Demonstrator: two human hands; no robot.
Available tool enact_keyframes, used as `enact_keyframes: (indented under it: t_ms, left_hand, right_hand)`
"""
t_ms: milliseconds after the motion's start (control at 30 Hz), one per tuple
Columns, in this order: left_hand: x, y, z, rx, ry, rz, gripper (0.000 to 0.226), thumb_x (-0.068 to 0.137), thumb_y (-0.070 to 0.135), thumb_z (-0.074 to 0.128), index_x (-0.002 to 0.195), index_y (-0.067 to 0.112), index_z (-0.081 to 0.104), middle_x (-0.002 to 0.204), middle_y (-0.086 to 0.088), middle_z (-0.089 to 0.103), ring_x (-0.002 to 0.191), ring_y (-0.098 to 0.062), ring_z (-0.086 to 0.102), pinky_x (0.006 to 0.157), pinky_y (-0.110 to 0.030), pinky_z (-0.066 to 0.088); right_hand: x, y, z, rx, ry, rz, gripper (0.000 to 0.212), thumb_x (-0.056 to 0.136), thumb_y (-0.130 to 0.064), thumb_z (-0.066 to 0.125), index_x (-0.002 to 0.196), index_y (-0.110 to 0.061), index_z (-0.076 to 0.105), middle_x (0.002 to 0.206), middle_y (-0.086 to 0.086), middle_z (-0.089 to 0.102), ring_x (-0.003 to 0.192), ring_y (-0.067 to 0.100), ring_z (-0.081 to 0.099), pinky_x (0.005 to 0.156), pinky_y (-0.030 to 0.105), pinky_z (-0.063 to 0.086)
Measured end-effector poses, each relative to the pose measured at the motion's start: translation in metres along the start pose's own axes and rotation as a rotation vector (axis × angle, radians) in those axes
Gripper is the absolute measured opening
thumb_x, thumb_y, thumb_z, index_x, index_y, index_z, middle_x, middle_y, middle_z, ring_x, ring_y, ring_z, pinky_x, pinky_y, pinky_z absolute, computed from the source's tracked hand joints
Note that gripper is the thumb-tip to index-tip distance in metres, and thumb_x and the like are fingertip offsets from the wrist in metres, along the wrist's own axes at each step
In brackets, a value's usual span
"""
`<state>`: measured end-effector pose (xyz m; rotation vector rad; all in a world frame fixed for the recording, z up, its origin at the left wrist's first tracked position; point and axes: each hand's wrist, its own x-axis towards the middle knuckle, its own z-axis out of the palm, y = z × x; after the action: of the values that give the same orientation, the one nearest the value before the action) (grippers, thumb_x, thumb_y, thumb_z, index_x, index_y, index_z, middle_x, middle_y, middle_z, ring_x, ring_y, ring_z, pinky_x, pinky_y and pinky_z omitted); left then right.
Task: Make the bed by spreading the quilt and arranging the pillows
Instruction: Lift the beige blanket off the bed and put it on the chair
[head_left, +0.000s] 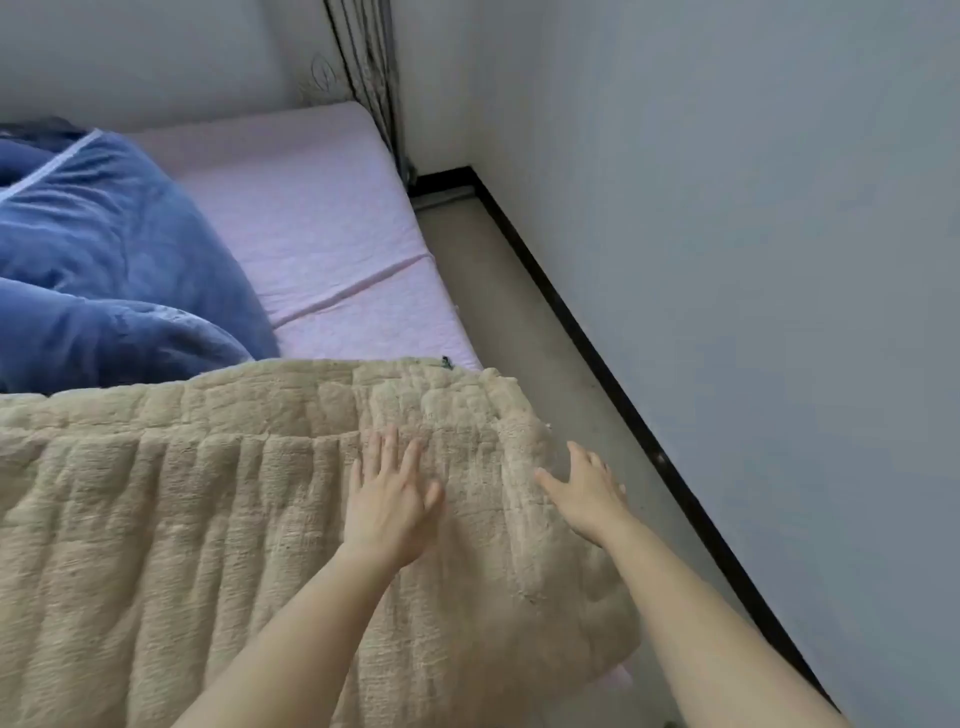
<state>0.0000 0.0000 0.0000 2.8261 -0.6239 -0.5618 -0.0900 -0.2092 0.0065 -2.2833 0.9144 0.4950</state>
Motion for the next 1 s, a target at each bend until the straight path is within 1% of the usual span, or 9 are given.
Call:
enact_keyframes:
  t_ms: [100, 200, 267, 367, 400, 500, 633, 867, 1000]
  left_hand:
    - [0.016, -0.006, 0.040, 0.023, 0.035, 0.010, 0.074, 0.086, 0.054, 0.008, 0.153, 0.024, 0.012, 0.162, -0.008, -0.003, 0.149, -0.024, -0.008, 0.119, -0.042, -0.003]
    - [0.025, -0.015, 0.072, 0.010, 0.146, 0.045, 0.067, 0.090, 0.050, 0.021, 0.152, 0.025, 0.020, 0.162, -0.006, 0.006, 0.149, -0.020, -0.001, 0.119, -0.038, -0.004]
    - [0.032, -0.023, 0.083, -0.005, 0.197, 0.047, 0.064, 0.090, 0.047, 0.030, 0.150, 0.026, 0.027, 0.161, -0.004, 0.015, 0.149, -0.018, 0.004, 0.119, -0.036, -0.003]
    - [0.045, -0.028, 0.100, -0.044, 0.253, 0.040, 0.062, 0.087, 0.043, 0.035, 0.147, 0.026, 0.033, 0.159, -0.005, 0.022, 0.147, -0.017, 0.010, 0.119, -0.032, -0.002]
    - [0.049, -0.029, 0.103, -0.056, 0.272, 0.039, 0.062, 0.087, 0.042, 0.035, 0.146, 0.025, 0.035, 0.159, -0.005, 0.024, 0.147, -0.018, 0.011, 0.119, -0.032, -0.002]
    - [0.057, -0.033, 0.117, -0.070, 0.306, 0.043, 0.061, 0.086, 0.040, 0.035, 0.145, 0.023, 0.036, 0.158, -0.006, 0.026, 0.146, -0.020, 0.013, 0.119, -0.034, 0.002]
    - [0.064, -0.037, 0.126, -0.085, 0.339, 0.046, 0.061, 0.085, 0.039, 0.036, 0.144, 0.022, 0.037, 0.157, -0.007, 0.026, 0.146, -0.021, 0.015, 0.118, -0.035, 0.004]
    - [0.062, -0.044, 0.123, -0.228, 0.320, 0.078, 0.061, 0.086, 0.042, 0.035, 0.144, 0.022, 0.038, 0.158, -0.004, 0.025, 0.147, -0.019, 0.014, 0.118, -0.033, 0.003]
    - [0.051, -0.056, 0.106, -0.407, 0.300, 0.115, 0.060, 0.089, 0.039, 0.033, 0.145, 0.018, 0.038, 0.158, -0.003, 0.025, 0.147, -0.017, 0.013, 0.120, -0.031, 0.005]
  right_hand:
    - [0.031, 0.021, 0.028, 0.113, -0.044, 0.127, 0.081, 0.090, -0.062, 0.042, 0.153, -0.016, 0.017, 0.158, 0.006, 0.024, 0.144, 0.026, 0.026, 0.117, 0.049, 0.021]
    - [0.057, 0.042, 0.049, 0.306, -0.099, 0.253, 0.104, 0.074, -0.074, 0.053, 0.153, -0.015, 0.017, 0.157, 0.007, 0.028, 0.142, 0.027, 0.030, 0.115, 0.049, 0.026]
    - [0.070, 0.051, 0.054, 0.414, -0.168, 0.297, 0.114, 0.070, -0.072, 0.064, 0.152, -0.009, 0.016, 0.155, 0.005, 0.030, 0.142, 0.026, 0.030, 0.115, 0.040, 0.026]
    - [0.088, 0.064, 0.063, 0.565, -0.265, 0.321, 0.089, 0.081, -0.050, 0.069, 0.147, -0.006, 0.030, 0.134, 0.004, 0.049, 0.124, 0.019, 0.048, 0.096, 0.024, 0.033]
    - [0.091, 0.063, 0.066, 0.601, -0.300, 0.324, 0.088, 0.078, -0.054, 0.070, 0.145, -0.010, 0.035, 0.132, 0.002, 0.052, 0.115, 0.015, 0.051, 0.095, 0.023, 0.034]
    - [0.105, 0.071, 0.089, 0.697, -0.364, 0.354, 0.107, 0.044, -0.080, 0.074, 0.133, -0.025, 0.054, 0.127, -0.003, 0.062, 0.112, 0.014, 0.058, 0.104, 0.032, 0.040]
    - [0.115, 0.077, 0.100, 0.836, -0.352, 0.369, 0.106, 0.036, -0.073, 0.081, 0.127, -0.024, 0.058, 0.114, -0.003, 0.069, 0.106, 0.015, 0.064, 0.096, 0.033, 0.046]
    - [0.090, 0.053, 0.079, 0.913, -0.341, 0.297, 0.098, 0.044, -0.065, 0.084, 0.125, -0.013, 0.061, 0.108, 0.003, 0.075, 0.099, 0.017, 0.071, 0.087, 0.032, 0.053]
    - [0.051, 0.011, 0.056, 0.902, -0.367, 0.214, 0.054, 0.073, -0.042, 0.076, 0.116, -0.011, 0.067, 0.106, 0.008, 0.075, 0.100, 0.022, 0.071, 0.092, 0.038, 0.054]
